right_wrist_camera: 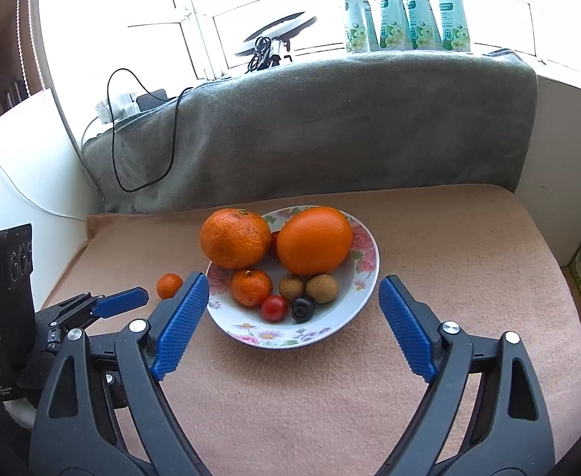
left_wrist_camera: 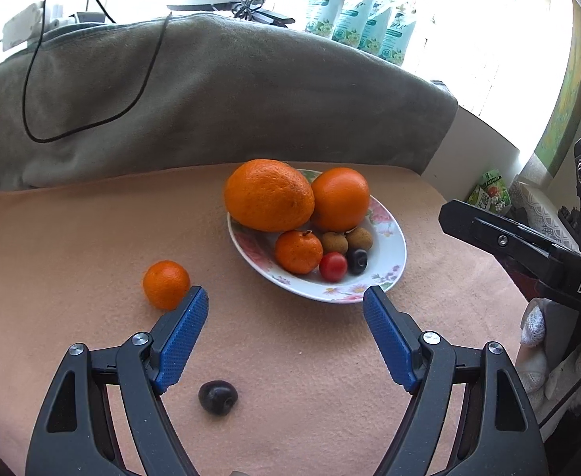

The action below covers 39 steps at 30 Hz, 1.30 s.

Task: Organize fruits
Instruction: 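Withdraw both grippers from the plate toward the loose tangerine and dark plum, then move the right gripper around the dark plum while the left gripper approaches the tangerine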

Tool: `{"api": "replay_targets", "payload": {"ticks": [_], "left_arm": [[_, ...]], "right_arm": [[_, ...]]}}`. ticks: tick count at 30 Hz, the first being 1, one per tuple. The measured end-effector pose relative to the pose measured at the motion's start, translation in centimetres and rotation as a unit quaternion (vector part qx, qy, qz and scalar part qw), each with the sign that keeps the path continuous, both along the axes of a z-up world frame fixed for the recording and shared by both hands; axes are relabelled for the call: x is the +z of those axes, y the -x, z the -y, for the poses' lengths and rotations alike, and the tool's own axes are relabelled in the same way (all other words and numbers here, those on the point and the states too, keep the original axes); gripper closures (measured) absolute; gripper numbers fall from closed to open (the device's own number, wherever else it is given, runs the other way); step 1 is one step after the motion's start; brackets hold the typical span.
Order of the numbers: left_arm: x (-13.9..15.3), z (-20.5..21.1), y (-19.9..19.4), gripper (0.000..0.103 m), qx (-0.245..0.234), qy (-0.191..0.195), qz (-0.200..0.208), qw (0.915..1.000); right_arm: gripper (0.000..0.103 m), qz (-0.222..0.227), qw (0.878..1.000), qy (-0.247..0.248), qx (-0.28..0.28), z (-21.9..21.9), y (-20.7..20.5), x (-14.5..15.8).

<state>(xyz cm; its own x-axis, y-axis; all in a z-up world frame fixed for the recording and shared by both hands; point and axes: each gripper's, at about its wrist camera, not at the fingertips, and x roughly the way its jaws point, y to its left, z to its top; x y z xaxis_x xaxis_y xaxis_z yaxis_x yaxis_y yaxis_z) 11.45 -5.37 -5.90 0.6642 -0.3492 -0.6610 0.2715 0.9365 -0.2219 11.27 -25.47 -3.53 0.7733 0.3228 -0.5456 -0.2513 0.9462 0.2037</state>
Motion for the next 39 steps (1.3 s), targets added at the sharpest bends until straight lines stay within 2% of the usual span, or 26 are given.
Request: {"api": "replay_targets", "payload": {"ticks": [6,11,12,16,17,23,25,29,39], "left_arm": [[-0.5,-3.2,0.7,0.023,0.031,0.008,-0.005,0.9995],[-1.0,-6.5,1.0,0.024,0.066,0.017,-0.011,0.9976],[-1.2,-7.1,1.0,0.028,0.07,0.019,-0.013,0.9973],[-1.8,-9.0,0.7,0.034,0.088,0.034,-0.024,0.9952],[-2.0,-9.3,0.6,0.038,0.09,0.035,-0.025,0.995],[-2.7,-9.6,0.1,0.046,0.089,0.037,-0.032,0.9949],[-2.8,-9.5,-0.2,0.048,0.085,0.038,-0.034,0.9951],[-2.9,-8.9,-0.9,0.049,0.071,0.04,-0.036,0.996],[-3.2,-7.7,-3.3,0.05,0.046,0.047,-0.047,0.9968]], "right_arm": [[0.013,0.004,0.999,-0.007,0.035,-1.7,1.4,0.2],[0.013,0.004,0.998,0.007,0.069,-3.8,2.6,-0.5],[0.013,0.002,0.997,0.01,0.076,-4.3,2.7,-0.8],[0.013,-0.009,0.994,0.014,0.105,-6.2,3.1,-1.9],[0.013,-0.012,0.994,0.016,0.111,-6.7,3.1,-2.2],[0.014,-0.029,0.988,0.03,0.145,-9.3,3.2,-3.7],[0.023,-0.036,0.986,0.037,0.156,-9.9,3.1,-4.1],[0.026,-0.052,0.982,0.049,0.175,-11.4,2.8,-5.0],[0.051,-0.085,0.973,0.06,0.205,-14.2,1.8,-6.8]]}}
